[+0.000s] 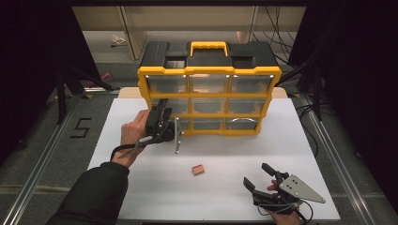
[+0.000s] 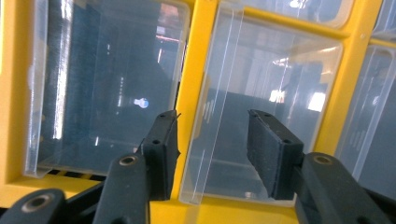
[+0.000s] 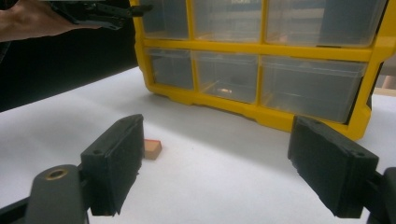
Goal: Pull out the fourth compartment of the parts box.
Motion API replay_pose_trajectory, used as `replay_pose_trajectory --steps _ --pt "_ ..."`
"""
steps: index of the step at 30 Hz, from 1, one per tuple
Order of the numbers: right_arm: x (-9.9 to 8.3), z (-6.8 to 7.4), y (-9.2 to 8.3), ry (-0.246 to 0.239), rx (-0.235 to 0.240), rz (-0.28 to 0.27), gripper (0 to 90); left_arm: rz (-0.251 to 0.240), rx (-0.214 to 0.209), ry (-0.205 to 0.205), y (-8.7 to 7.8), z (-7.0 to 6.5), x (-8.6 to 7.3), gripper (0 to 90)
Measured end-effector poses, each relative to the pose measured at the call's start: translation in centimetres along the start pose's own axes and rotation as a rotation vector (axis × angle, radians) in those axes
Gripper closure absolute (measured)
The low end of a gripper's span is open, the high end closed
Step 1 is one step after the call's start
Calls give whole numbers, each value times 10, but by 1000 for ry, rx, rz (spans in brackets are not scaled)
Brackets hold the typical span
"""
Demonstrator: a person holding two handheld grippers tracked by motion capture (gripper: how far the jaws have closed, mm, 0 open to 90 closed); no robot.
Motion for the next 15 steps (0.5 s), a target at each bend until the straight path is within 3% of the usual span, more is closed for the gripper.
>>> replay_pose_trajectory --steps 15 --pt "-1 1 1 2 6 3 200 5 14 23 6 -3 -1 602"
Point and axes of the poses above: each handheld gripper's, and its own axes: y roughly forward along the jaws, x roughly out of its top, z roughly to its left, the point moved 8 cm from there along y, roughly forward along the jaws, and after that the axes turned 6 degrees about x, right-handed, at the moved point
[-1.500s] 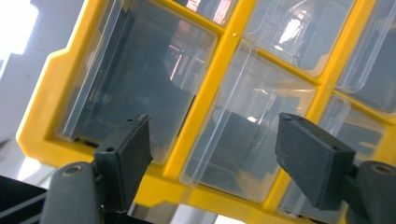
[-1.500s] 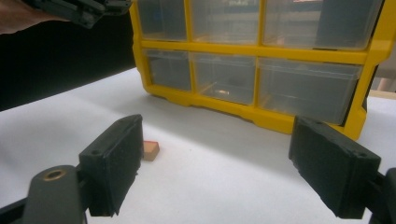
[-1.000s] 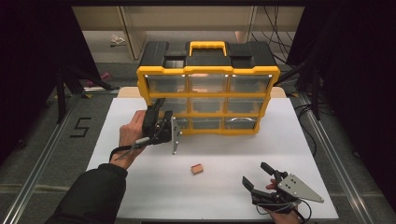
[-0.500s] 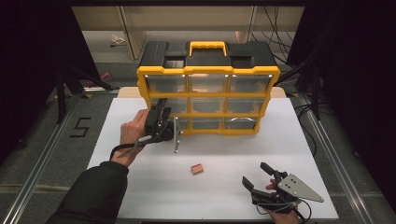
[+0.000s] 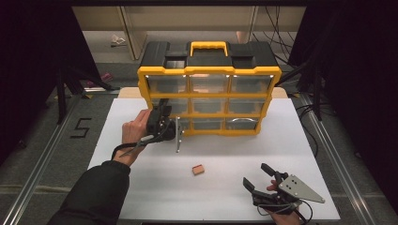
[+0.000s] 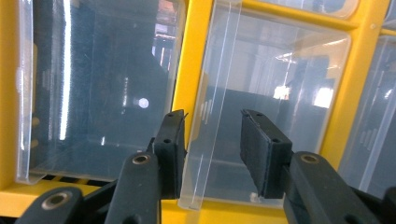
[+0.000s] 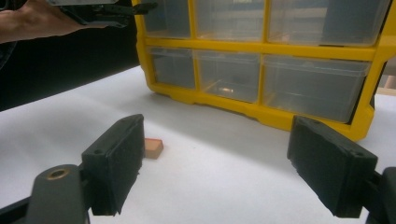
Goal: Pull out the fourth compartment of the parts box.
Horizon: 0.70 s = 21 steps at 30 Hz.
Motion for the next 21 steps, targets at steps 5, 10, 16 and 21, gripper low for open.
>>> replay_pose_trajectory --steps 5,10,16,21 --pt "0 1 0 -1 5 1 202 1 4 12 2 0 0 622" --pt "0 1 0 -2 7 1 203 3 19 35 4 1 3 652" --pt "0 1 0 -1 8 2 203 2 36 32 4 3 3 700" --pt "0 1 0 -2 8 1 204 -8 44 40 5 2 3 744"
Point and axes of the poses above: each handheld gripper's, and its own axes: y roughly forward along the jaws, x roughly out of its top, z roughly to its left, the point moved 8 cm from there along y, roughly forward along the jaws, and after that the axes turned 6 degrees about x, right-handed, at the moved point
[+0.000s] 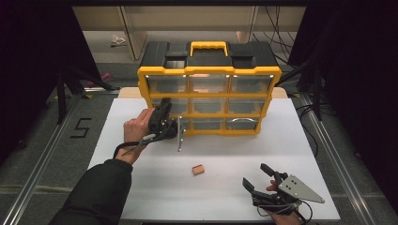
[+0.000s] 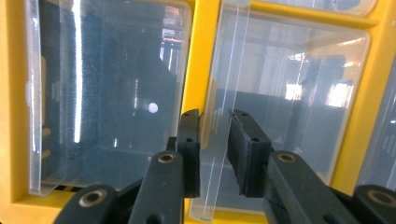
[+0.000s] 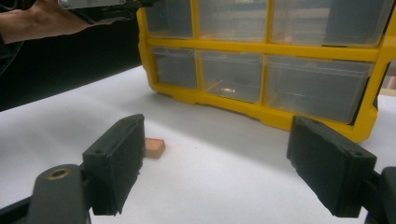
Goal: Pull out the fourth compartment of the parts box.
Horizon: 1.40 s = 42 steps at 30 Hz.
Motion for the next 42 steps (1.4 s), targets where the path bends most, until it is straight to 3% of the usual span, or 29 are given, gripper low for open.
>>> replay_pose_trajectory --steps 8,13,42 --pt "0 0 0 0 0 0 204 7 2 9 -1 -1 -1 761" --pt "0 0 0 1 -1 0 204 -11 11 40 -4 0 -1 772" --pt "0 0 0 0 -2 2 204 -32 17 52 -30 1 2 781"
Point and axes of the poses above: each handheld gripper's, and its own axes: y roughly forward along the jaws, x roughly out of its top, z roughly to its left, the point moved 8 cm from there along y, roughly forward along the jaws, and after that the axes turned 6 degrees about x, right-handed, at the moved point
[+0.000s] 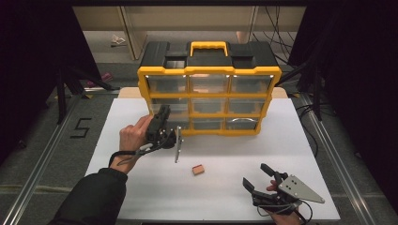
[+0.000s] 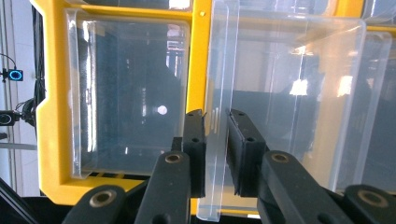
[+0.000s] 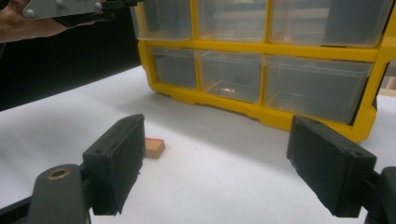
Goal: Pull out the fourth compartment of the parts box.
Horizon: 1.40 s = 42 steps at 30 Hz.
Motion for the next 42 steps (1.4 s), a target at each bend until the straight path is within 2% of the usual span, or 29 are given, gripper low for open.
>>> replay_pose_trajectory --steps 16,29,42 --pt "0 0 0 -2 -2 -1 204 -2 4 14 -14 1 3 785" --pt "0 0 0 -3 -1 -1 204 -17 1 8 -30 0 4 786" --pt "0 0 0 -2 -2 -1 204 -22 4 10 -37 1 5 786"
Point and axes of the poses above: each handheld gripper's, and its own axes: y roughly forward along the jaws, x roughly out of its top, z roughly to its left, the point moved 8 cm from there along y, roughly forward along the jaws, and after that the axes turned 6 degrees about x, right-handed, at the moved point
